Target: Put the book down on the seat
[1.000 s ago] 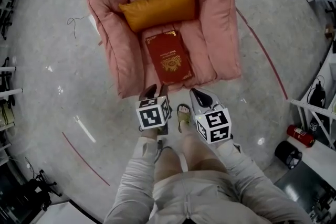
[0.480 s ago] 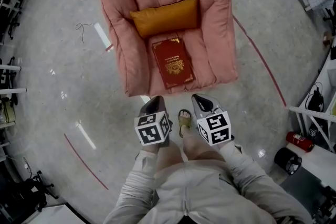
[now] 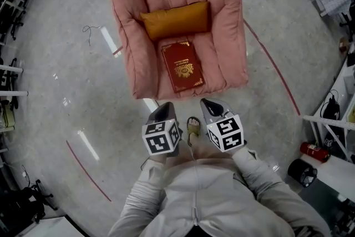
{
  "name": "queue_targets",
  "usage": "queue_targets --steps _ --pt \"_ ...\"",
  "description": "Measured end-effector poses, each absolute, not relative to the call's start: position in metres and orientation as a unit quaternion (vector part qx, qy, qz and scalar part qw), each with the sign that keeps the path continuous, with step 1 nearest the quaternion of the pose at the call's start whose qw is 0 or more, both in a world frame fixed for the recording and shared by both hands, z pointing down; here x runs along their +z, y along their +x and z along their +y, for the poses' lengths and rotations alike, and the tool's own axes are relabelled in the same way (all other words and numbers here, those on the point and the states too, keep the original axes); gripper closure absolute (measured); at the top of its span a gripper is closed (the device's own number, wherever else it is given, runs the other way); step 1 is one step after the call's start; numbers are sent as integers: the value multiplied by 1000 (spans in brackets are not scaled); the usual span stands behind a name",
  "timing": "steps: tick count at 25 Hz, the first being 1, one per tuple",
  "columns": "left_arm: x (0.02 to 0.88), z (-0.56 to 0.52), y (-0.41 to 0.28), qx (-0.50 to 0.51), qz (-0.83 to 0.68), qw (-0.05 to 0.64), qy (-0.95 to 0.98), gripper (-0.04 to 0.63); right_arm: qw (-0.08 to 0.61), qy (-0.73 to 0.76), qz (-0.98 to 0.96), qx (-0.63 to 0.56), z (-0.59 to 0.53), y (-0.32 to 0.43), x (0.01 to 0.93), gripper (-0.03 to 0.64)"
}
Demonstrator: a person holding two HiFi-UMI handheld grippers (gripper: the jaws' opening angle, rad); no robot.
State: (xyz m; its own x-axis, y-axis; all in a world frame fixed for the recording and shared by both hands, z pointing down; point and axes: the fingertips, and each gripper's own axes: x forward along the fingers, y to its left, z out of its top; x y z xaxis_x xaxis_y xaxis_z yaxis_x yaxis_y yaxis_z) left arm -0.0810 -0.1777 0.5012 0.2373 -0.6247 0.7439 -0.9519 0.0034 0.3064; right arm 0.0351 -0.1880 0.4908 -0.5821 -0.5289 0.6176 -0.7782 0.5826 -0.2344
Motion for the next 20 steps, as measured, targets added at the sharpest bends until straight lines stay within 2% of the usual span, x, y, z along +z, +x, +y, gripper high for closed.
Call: queue_targets --steps 20 --pt "504 -174 -85 207 -579 409 674 589 251 384 -857 233 -187 33 484 618"
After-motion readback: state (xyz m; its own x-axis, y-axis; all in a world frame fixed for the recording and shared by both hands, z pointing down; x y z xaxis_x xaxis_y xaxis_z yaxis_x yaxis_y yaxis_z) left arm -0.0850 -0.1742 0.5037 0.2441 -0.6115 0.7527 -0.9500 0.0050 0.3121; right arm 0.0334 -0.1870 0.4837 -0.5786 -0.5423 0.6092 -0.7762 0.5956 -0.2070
